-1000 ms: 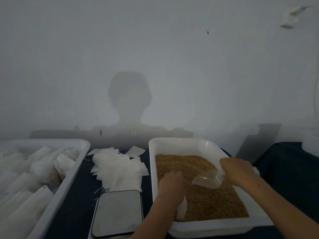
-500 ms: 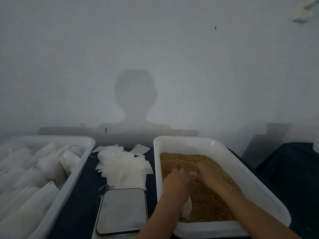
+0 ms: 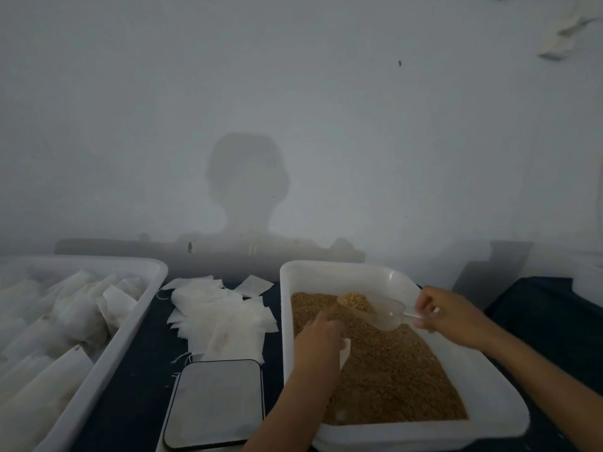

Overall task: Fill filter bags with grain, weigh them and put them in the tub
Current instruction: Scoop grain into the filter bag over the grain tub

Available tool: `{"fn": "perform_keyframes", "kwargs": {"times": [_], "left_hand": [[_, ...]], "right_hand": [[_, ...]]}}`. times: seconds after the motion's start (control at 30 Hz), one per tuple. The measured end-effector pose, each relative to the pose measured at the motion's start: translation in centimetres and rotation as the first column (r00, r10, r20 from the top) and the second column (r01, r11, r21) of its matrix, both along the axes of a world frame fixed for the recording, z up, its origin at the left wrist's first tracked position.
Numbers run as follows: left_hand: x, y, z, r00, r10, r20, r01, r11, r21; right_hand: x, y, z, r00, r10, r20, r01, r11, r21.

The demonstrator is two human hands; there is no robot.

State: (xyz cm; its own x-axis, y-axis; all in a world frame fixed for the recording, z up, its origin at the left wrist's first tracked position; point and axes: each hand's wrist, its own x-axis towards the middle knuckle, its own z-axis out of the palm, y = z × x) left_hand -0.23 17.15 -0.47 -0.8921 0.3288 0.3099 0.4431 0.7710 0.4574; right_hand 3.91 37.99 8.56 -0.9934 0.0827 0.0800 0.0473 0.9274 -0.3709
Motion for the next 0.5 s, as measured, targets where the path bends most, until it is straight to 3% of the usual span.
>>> {"fn": "perform_keyframes", "kwargs": {"times": [0.1,0.37,0.5], "left_hand": [[-0.2,0.2,0.0,0.999,-0.047,-0.006,0.047,0.999,0.003],[0.1,0.5,-0.2,0.981,-0.172,-0.088,0.176,0.983,0.047],[0.4,0.7,0.0,0.980,-0.178,-0.089,0.190,0.969,0.157]], "right_hand": [[1.7,1.6,2.0,0.996,0.068,0.050,-0.064,0.995,-0.080],[3.4,3.4,3.3,0.976,0.148,0.162,-0.135,0.987,-0.089],[3.5,3.6,4.0,0.970,0.165,0.177,-0.150,0.984,-0.092]]}}
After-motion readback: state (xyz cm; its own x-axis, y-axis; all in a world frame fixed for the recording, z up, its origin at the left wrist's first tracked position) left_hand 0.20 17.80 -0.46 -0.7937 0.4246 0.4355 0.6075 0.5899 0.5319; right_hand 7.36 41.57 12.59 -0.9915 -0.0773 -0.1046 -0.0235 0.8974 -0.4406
